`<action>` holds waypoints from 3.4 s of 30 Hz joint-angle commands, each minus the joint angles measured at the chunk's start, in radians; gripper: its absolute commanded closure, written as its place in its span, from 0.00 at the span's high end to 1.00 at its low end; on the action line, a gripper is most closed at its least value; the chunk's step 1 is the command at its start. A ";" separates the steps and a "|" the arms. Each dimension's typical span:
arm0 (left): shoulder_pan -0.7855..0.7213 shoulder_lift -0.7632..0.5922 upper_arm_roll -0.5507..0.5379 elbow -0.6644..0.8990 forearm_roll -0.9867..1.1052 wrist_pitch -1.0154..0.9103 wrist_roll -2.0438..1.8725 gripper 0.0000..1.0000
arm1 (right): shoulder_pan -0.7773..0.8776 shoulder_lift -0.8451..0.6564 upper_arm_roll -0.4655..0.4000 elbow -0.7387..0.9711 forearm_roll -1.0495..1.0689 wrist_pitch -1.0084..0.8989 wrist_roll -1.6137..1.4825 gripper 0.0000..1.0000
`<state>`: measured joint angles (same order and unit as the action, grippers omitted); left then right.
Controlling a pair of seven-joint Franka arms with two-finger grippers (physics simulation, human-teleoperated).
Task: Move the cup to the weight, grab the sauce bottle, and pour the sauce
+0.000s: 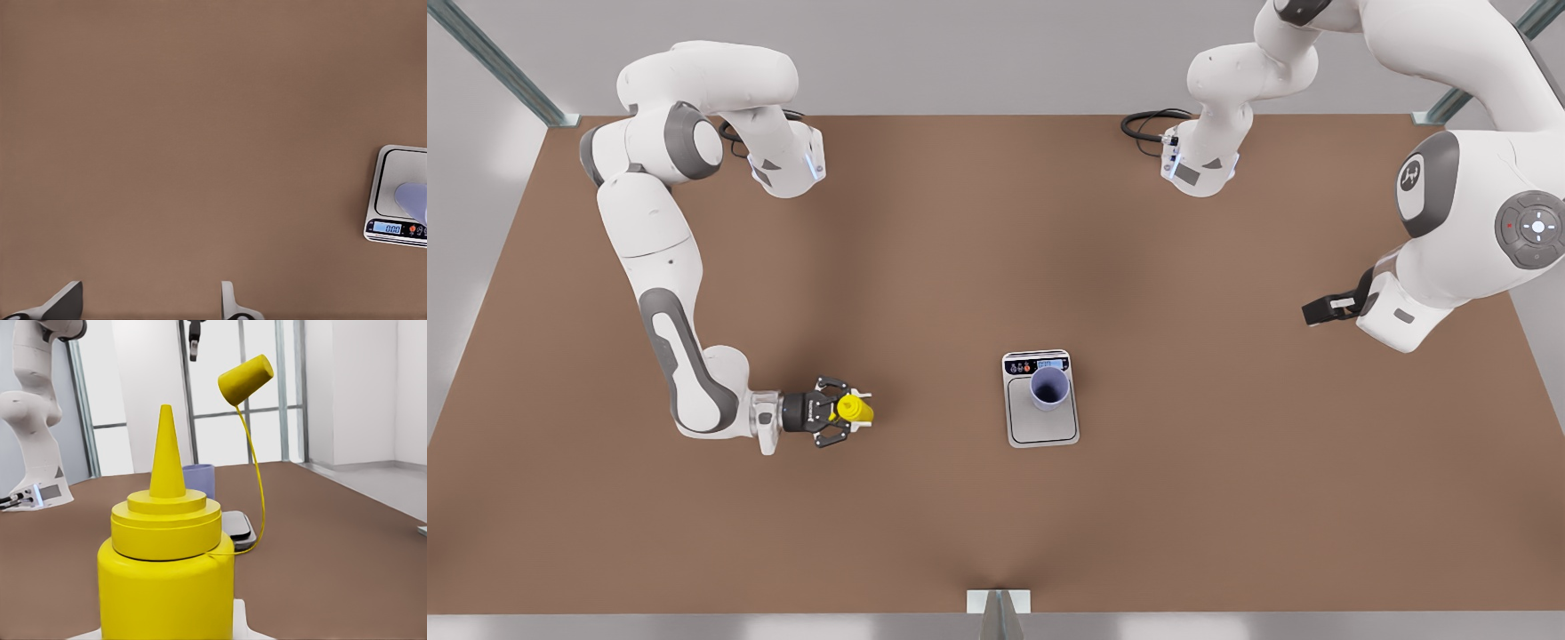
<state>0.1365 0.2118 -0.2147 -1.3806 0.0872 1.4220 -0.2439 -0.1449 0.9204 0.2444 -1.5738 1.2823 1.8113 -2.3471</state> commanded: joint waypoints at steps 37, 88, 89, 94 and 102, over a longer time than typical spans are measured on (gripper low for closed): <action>-0.002 0.000 0.000 0.000 0.000 0.000 -0.005 1.00 | 0.001 0.005 -0.036 -0.011 -0.011 0.010 0.012 1.00; -0.003 0.000 -0.006 0.000 -0.001 -0.014 -0.009 1.00 | -0.096 -0.770 0.167 -0.017 -1.356 0.073 1.977 1.00; -0.003 -0.002 -0.006 0.000 0.000 -0.014 -0.009 1.00 | -0.102 -0.773 0.156 0.014 -1.357 0.003 1.980 1.00; -0.037 -0.002 -0.005 0.002 -0.001 -0.015 -0.021 1.00 | 0.157 -0.864 -0.149 0.027 -1.302 -0.177 2.391 1.00; -0.037 -0.003 -0.005 0.002 0.000 -0.015 -0.021 1.00 | 0.122 -0.841 -0.149 0.037 -1.302 -0.187 2.369 1.00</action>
<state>0.0998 0.2088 -0.2193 -1.3791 0.0869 1.4067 -0.2654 -0.0134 0.0791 0.0951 -1.5371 -0.0186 1.6245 0.0206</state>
